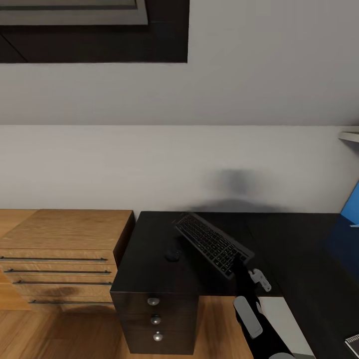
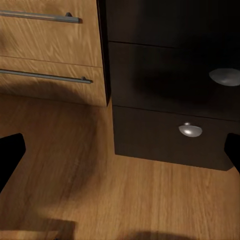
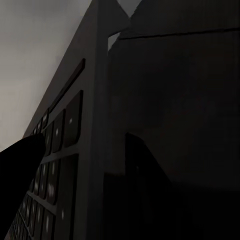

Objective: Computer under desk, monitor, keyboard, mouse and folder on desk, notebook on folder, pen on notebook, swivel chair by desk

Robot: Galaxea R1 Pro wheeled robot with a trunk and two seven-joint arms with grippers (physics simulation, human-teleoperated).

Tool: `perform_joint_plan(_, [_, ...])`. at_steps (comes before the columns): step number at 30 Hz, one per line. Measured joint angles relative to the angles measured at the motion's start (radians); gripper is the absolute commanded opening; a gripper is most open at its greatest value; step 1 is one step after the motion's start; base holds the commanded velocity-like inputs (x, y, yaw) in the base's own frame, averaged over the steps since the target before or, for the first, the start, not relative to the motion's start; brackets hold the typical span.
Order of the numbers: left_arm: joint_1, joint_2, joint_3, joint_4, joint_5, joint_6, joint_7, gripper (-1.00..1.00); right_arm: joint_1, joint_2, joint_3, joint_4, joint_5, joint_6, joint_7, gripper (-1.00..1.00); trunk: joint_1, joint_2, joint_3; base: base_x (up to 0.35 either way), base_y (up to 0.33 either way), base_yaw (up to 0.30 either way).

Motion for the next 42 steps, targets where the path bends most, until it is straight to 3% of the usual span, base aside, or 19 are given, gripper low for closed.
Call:
perform_joint_plan(2, [0.000,0.000,0.000,0.000,0.000,0.000,0.000,1.00,0.000,0.000,-0.003,-0.004,-0.032,-0.001,-0.052,-1.00,0.000,0.000,0.000,0.000,0.000,0.000])
perform_joint_plan(6, [0.000,0.000,0.000,0.000,0.000,0.000,0.000,1.00,0.000,-0.001,-0.004,-0.008,-0.045,0.000,-0.088,-1.00,0.000,0.000,0.000,0.000,0.000,0.000])
perform_joint_plan(42, [0.000,-0.009,0.000,0.000,0.000,0.000,-0.003,1.00,0.000,0.003,0.004,-0.021,-0.052,0.007,-0.092,-1.00,0.000,0.000,0.000,-0.028,0.000,0.000])
